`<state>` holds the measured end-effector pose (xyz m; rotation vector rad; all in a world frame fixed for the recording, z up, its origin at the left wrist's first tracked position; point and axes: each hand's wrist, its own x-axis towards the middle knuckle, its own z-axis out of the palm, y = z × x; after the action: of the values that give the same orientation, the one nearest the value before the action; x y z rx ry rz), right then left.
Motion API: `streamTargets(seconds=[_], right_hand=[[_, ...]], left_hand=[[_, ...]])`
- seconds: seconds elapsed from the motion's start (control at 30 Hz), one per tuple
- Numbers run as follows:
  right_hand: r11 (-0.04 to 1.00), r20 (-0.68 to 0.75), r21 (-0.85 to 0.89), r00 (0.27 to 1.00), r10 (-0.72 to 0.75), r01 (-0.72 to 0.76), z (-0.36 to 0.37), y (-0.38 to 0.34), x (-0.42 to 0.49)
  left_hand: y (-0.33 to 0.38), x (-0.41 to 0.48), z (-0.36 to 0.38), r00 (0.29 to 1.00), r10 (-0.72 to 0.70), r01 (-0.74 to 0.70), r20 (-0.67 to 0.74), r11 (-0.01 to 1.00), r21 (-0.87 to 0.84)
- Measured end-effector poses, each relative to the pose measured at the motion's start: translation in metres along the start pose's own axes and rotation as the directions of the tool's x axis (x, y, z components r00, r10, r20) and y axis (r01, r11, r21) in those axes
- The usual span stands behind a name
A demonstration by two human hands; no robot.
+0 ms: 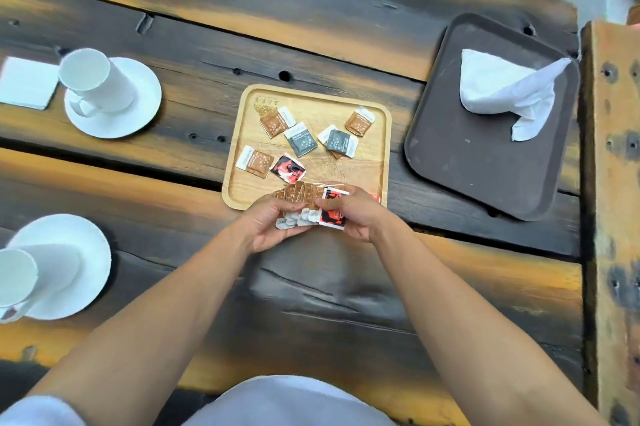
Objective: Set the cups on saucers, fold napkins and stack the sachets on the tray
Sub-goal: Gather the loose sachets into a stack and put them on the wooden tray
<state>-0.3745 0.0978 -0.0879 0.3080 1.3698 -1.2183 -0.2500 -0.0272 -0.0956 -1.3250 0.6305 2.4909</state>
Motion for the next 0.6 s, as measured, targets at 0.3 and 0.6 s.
streamTargets(seconds=[0.3,0.6], right_hand=[[0.971,-0.082,-0.238,0.997,-0.010,-0.010,0.002,-0.024,0.047],[0.710,-0.230,-0.704,0.954,-0.190,-0.028,0.004,-0.051,0.045]], left_hand=[[0.028,0.032,-0.011,0.980,-0.048,0.069,-0.194,0.992,0.104],[0.048,0.023,-0.006,0.949,0.000,0.050,-0.315,0.987,0.151]])
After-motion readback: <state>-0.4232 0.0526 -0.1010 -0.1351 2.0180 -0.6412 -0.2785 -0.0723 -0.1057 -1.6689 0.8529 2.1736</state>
